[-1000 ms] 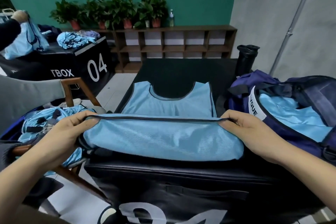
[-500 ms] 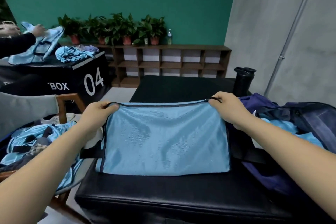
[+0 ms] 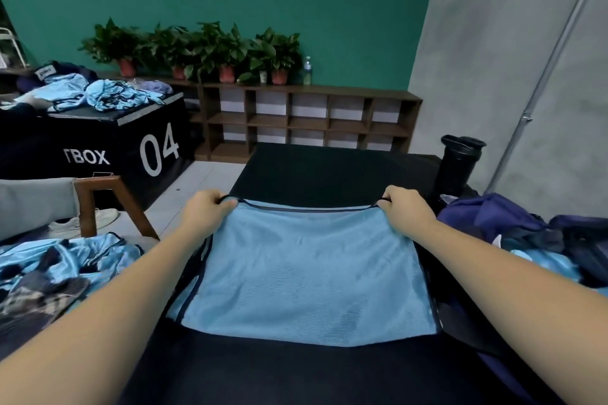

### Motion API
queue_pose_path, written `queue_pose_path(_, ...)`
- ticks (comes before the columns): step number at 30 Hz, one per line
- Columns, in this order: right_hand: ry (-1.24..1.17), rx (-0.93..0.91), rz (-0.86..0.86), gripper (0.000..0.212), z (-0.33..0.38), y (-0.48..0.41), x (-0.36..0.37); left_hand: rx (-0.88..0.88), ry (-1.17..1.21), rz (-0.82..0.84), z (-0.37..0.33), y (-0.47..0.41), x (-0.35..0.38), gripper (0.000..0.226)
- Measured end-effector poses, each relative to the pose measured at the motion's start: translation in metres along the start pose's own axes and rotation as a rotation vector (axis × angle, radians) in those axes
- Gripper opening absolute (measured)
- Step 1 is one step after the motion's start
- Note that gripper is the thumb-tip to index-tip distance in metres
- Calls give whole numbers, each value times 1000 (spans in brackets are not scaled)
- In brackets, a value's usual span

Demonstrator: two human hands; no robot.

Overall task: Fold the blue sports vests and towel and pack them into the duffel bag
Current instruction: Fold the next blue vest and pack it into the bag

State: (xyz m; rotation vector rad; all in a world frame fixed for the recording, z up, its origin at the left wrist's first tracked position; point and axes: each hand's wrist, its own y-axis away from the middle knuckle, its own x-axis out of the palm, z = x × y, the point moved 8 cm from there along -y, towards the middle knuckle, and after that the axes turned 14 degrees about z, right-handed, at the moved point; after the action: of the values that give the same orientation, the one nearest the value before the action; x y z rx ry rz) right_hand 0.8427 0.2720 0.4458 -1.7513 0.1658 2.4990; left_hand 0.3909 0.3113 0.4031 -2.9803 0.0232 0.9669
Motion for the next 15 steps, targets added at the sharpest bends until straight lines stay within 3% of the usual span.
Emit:
queue_pose_path(4, 30, 24, 36, 23, -5, -17, 16, 3, -181, -9, 2, -10, 8, 20)
queue_pose_path(11, 145, 40, 156, 25, -14, -33, 44, -71, -317, 36, 18, -25, 16, 46)
queue_pose_path(15, 140, 28, 209, 32, -18, -37, 47, -70, -361, 33, 19, -28, 20, 28)
